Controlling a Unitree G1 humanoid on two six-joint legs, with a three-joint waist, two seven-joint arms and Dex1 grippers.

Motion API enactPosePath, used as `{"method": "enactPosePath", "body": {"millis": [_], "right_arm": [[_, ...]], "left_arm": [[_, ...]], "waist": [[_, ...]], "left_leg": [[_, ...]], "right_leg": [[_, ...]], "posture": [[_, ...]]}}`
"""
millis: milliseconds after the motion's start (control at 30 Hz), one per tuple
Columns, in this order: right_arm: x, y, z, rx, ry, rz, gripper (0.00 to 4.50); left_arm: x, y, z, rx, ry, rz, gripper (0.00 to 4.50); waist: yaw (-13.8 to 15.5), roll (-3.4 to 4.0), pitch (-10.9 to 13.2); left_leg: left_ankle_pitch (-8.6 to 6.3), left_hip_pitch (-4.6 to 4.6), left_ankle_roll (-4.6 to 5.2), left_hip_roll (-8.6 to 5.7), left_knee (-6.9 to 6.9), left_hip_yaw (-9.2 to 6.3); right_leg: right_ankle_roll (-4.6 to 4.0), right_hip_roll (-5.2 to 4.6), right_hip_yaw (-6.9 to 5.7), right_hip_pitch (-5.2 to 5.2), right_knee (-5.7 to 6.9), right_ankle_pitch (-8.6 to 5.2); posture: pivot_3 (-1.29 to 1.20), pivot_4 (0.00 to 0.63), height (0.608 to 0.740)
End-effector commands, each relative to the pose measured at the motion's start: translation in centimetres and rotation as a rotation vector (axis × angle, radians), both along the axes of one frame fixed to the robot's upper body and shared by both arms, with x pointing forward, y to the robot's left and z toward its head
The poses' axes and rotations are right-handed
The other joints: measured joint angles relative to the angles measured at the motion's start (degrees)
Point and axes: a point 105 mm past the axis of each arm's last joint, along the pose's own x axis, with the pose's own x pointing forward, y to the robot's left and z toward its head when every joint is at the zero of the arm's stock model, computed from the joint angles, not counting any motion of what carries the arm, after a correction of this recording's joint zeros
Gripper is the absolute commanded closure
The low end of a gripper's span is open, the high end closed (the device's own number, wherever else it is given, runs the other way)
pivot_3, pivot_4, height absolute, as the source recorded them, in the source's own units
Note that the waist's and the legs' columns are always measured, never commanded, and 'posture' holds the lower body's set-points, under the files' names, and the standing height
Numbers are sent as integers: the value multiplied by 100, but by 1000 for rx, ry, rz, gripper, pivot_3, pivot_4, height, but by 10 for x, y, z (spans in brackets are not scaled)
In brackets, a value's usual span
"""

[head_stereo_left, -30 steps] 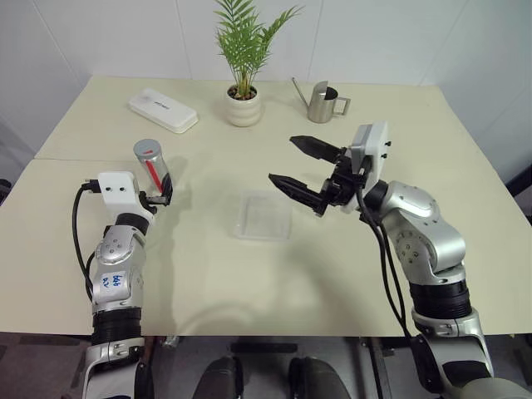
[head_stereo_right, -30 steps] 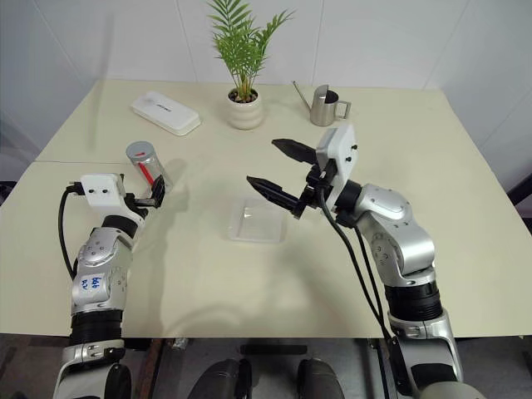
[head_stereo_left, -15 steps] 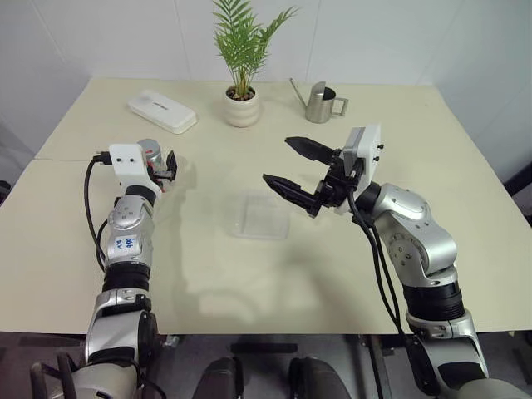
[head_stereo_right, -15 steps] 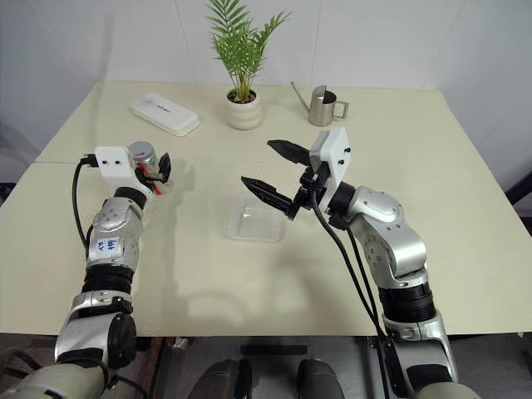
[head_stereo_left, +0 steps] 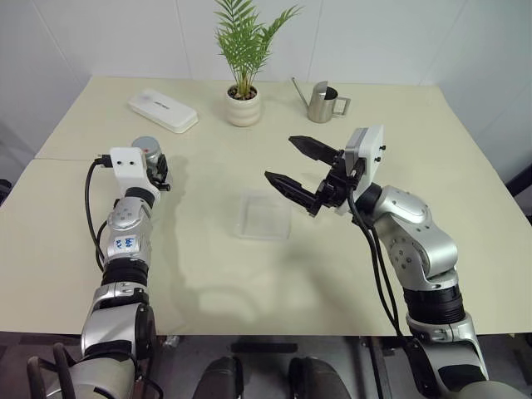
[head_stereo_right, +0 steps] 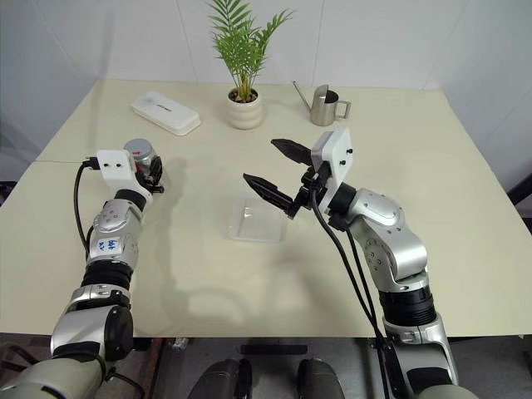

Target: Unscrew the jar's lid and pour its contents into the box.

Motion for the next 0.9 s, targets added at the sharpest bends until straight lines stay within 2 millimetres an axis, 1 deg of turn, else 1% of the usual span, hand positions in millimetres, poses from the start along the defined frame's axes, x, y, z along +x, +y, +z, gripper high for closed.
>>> {"method": "enactPosePath", "body": {"millis": [33,100,167,233,367,433,533,733,900], "right_arm": [[-9,-4,14,25,-44,2,0],[-10,-3,13,-3,-38,2,0],[-15,5,17,-30,-25,19,0],[-18,16,21,-53,-4,38,0],[-20,37,25,-116,33,56,0],[-18,46,25,-140,62,52,0],[-19,56,24,-154,96,75,0],[-17,68,17,-193,131,87,0],[-11,79,15,-202,157,93,0]], "left_arm": [[-18,-8,50,51,-127,-122,2546],[-34,-26,64,62,-122,-311,2546],[-58,-53,71,73,-80,-554,2546],[-77,-73,69,99,-10,-728,2546],[-102,-103,56,131,106,-947,2546],[-107,-112,50,148,141,-999,2546],[-109,-120,46,154,159,-1034,2546],[-109,-131,44,173,155,-1068,2546],[-112,-139,43,209,140,-1106,2546]], "waist": [[-8,0,0],[-9,0,0],[-13,2,1],[-21,5,3],[-51,9,5],[-55,9,5],[-65,10,6],[-112,10,6],[-131,10,6]], "left_leg": [[0,0,-1,2,0,0],[0,0,-4,7,-1,0],[0,0,-5,8,-1,-1],[0,1,-5,8,-1,-2],[3,7,-10,8,-1,-4],[5,6,-12,9,-3,-15],[6,6,-14,9,-6,-17],[5,4,-12,9,-9,-16],[5,3,-11,8,-10,-15]], "right_leg": [[0,-1,1,0,0,0],[-1,0,1,-1,0,0],[-1,-1,3,0,0,0],[-1,-5,12,0,-1,-1],[-5,-8,28,4,1,-1],[-12,-6,47,5,1,2],[-16,-5,52,4,2,5],[-16,-3,53,3,-1,5],[-16,-1,52,2,-2,5]], "posture": [[0,150,740],[0,150,740],[0,150,740],[0,150,740],[0,150,740],[0,150,740],[0,150,740],[0,150,740],[0,150,740]]}}
